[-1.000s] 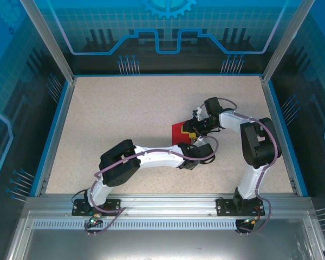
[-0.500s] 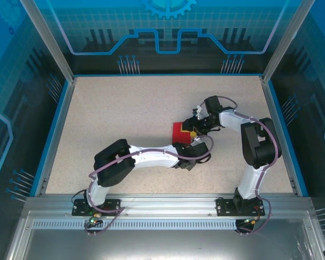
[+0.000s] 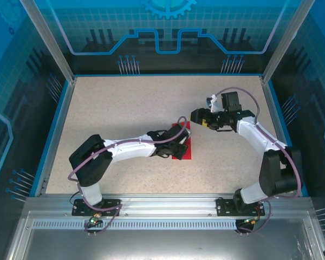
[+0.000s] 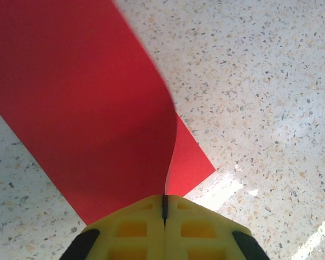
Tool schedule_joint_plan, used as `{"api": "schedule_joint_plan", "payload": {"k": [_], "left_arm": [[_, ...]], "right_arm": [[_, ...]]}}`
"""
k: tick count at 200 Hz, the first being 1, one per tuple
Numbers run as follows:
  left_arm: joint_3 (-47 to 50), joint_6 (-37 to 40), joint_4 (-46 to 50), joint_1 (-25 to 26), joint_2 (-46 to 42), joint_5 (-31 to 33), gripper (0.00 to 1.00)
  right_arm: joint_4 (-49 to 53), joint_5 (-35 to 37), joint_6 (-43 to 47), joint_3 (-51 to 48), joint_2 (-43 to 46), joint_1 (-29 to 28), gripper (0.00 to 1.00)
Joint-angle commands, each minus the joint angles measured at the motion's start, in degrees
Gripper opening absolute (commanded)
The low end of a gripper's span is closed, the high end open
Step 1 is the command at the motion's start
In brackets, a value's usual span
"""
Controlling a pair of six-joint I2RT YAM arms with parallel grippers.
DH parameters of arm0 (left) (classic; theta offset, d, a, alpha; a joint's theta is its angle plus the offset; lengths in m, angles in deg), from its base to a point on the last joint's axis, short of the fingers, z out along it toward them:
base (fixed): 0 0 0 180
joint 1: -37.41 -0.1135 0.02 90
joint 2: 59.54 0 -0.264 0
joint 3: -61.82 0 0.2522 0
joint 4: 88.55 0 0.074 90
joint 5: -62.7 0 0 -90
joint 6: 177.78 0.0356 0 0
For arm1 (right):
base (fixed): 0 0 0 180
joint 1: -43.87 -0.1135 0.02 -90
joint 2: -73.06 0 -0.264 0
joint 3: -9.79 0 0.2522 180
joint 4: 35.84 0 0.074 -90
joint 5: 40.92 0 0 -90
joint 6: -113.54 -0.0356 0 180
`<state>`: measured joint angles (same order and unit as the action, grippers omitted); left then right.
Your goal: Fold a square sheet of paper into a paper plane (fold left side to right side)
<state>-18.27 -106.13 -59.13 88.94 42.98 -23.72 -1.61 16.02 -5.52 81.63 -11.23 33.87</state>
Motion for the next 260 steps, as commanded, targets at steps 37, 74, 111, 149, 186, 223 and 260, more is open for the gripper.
{"api": "schedule_joint_plan", "payload": {"k": [37,74,111,149,186,223,260], "left_arm": [[2.6,-0.9,-3.2,-6.2,-0.9,-12.8,0.0],[1.1,1.0,-0.8,-8.2,0.2,-12.5,0.0],[-0.6,2.4,1.8,-9.1,1.8,-11.8,0.0],[-1.6,3.4,2.8,-9.7,3.4,-10.7,0.0],[-2.9,4.1,3.4,-10.4,5.2,-10.2,0.0],[-4.3,4.8,4.0,-11.0,7.0,-9.9,0.01],[-5.5,5.2,4.6,-11.4,8.5,-9.6,0.01]], "right_arm": [[-4.8,0.8,0.4,-15.2,3.6,-2.4,0.36],[-6.8,4.7,-1.2,-18.7,0.2,-8.6,0.08],[-6.4,8.8,-2.3,-18.4,-4.3,-11.5,0.01],[-5.7,9.5,-2.2,-17.1,-8.3,-12.9,0.0],[-3.4,11.9,-1.6,-16.7,-9.4,-13.2,0.01],[-2.0,12.7,-1.0,-16.5,-10.1,-13.3,0.01],[-1.0,13.4,-0.5,-16.4,-10.1,-13.4,0.02]]}}
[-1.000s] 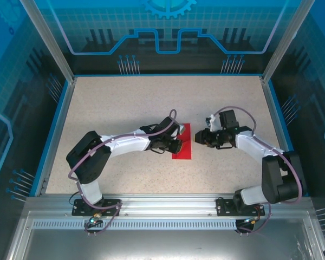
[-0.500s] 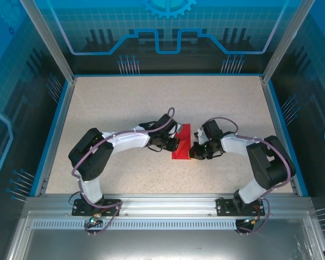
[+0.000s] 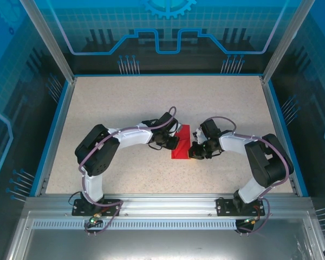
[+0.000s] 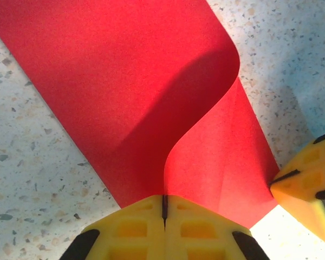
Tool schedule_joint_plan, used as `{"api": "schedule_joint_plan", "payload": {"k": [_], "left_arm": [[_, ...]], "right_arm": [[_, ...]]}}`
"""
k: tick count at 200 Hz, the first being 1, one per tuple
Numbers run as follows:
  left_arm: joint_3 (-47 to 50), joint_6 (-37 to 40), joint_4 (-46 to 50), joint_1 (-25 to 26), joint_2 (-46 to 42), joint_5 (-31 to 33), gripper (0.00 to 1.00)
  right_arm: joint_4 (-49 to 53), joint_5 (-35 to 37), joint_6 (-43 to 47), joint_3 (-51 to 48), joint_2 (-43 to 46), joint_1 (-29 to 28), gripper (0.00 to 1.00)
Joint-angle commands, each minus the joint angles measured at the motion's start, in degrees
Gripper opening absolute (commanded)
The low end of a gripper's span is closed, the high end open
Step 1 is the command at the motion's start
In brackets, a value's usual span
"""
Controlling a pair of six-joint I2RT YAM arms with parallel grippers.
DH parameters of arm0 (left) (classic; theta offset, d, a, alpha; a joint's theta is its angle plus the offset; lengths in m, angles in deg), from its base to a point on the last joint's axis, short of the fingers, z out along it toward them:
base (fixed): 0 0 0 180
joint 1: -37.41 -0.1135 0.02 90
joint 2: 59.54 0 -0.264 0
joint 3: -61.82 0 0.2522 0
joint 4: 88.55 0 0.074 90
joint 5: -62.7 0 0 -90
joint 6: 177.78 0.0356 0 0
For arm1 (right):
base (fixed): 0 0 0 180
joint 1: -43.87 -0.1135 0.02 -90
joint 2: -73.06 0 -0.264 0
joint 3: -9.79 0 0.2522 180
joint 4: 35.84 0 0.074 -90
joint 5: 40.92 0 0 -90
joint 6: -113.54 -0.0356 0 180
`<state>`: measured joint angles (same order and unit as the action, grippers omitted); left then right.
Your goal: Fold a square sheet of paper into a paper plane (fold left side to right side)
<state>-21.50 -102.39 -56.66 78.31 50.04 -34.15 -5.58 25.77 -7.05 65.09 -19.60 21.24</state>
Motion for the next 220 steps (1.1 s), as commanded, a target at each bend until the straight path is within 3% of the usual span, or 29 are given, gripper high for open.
{"api": "schedule_joint_plan", "payload": {"k": [1,220], "left_arm": [[-2.3,1.4,2.1,-0.8,1.5,0.8,0.01],[-4.2,1.9,2.8,-1.9,4.8,1.6,0.02]], "right_arm": [[2.9,3.7,1.1,0.1,-1.7,-0.8,0.02],[4.6,4.1,1.9,1.0,-2.1,-1.1,0.03]]}}
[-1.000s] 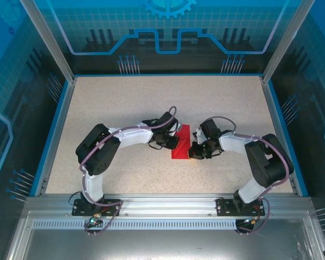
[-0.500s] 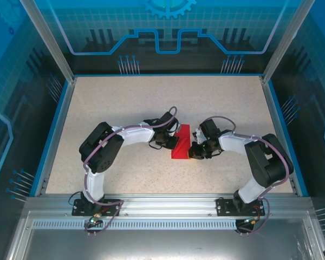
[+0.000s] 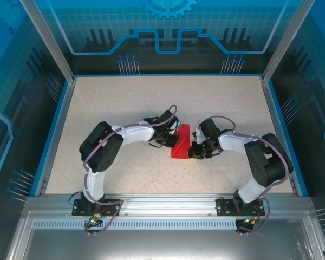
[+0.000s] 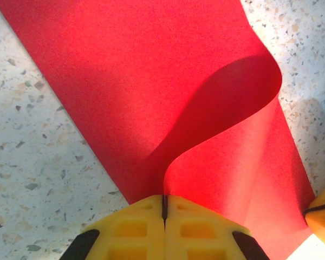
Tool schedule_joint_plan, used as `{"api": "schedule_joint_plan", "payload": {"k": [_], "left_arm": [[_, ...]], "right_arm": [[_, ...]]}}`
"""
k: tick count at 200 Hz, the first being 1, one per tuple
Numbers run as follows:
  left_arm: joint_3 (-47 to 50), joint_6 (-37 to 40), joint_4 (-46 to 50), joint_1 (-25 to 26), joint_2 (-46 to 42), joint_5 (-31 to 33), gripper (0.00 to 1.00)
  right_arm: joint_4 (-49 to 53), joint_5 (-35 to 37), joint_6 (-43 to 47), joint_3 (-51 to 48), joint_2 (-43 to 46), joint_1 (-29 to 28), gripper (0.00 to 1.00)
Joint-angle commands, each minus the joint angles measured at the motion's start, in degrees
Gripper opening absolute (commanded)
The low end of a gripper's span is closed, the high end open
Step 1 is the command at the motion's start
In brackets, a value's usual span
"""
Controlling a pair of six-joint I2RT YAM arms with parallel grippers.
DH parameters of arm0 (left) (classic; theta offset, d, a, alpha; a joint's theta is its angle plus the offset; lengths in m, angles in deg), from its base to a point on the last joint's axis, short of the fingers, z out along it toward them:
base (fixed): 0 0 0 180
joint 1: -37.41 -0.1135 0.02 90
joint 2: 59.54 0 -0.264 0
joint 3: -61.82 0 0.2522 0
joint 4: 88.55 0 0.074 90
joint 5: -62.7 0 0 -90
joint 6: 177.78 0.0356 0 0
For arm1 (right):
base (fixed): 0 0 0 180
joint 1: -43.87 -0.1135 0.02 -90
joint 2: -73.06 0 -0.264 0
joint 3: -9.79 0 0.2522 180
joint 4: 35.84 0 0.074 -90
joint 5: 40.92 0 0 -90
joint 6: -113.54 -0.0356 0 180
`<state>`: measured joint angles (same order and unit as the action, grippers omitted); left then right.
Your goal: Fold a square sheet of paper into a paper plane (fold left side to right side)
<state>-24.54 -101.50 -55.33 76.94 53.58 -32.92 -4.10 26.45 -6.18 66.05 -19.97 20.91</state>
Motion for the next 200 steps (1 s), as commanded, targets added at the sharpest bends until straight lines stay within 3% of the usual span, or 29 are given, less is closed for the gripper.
{"api": "schedule_joint_plan", "payload": {"k": [1,67,122,151,200], "left_arm": [[-1.2,1.0,1.5,-0.5,1.3,0.3,0.02],[-0.3,0.5,1.2,-0.6,2.6,-1.2,0.03],[1.0,0.5,0.8,-0.4,2.6,-2.3,0.03],[0.8,0.7,1.0,-0.4,2.8,-2.4,0.03],[0.5,0.9,1.4,-0.2,2.9,-2.4,0.04]], "right_arm": [[3.1,3.4,1.1,0.1,-1.8,-0.8,0.03],[3.2,2.8,1.8,0.6,-0.7,-0.7,0.04],[-2.9,-6.3,0.5,-0.2,5.9,2.7,0.04],[-9.0,-10.8,-3.7,1.5,2.8,2.7,0.03],[-12.5,-10.7,-6.1,6.3,-3.0,2.1,0.02]]}}
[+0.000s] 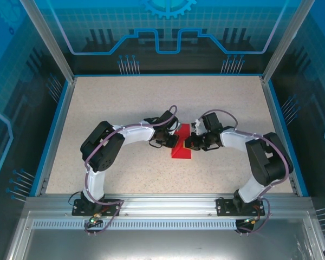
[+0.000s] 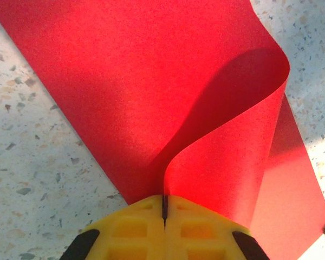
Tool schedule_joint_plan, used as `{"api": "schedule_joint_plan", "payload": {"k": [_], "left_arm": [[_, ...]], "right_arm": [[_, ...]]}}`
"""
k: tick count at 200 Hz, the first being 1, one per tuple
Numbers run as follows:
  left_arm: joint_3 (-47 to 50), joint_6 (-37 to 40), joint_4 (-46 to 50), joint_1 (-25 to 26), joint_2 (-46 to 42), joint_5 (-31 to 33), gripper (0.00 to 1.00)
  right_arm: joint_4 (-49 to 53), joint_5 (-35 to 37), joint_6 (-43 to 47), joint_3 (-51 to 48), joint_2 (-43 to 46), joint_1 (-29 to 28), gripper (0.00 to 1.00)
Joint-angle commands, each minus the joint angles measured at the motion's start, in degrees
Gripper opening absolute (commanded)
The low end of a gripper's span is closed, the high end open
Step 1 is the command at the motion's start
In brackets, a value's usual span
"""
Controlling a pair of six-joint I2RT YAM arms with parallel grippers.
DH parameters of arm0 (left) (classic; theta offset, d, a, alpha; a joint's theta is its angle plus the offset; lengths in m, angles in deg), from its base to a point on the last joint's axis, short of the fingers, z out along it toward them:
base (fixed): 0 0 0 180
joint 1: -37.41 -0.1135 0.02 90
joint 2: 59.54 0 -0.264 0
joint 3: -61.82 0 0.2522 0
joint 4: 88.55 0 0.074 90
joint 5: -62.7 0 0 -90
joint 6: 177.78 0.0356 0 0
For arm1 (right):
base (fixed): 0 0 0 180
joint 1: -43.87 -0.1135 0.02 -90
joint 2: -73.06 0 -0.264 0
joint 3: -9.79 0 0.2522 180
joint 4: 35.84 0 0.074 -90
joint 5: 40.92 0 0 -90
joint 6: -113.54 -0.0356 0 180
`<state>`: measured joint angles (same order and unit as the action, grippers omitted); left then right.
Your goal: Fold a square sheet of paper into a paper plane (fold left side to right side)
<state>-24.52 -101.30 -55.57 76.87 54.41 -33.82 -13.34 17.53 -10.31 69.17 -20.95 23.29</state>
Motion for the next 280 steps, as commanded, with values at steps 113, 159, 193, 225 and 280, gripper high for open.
{"api": "schedule_joint_plan", "payload": {"k": [113,159,193,225,280], "left_arm": [[0.1,0.8,1.9,0.2,2.4,-1.4,0.04],[-0.2,1.0,2.2,0.3,2.7,-1.6,0.04],[-0.5,1.2,2.5,0.3,2.9,-1.6,0.05],[-0.8,1.2,2.6,0.4,3.1,-1.6,0.05],[-0.8,1.3,2.9,0.4,3.2,-1.5,0.05]], "right_arm": [[-1.6,0.5,-0.4,7.2,-9.1,-1.4,0.02],[1.2,2.1,1.2,7.8,-10.3,-1.5,0.02],[2.5,2.9,1.8,8.2,-10.8,-1.5,0.02],[4.2,4.2,2.7,8.4,-10.9,-1.5,0.02],[6.4,6.4,3.5,8.2,-11.2,-1.5,0.02]]}}
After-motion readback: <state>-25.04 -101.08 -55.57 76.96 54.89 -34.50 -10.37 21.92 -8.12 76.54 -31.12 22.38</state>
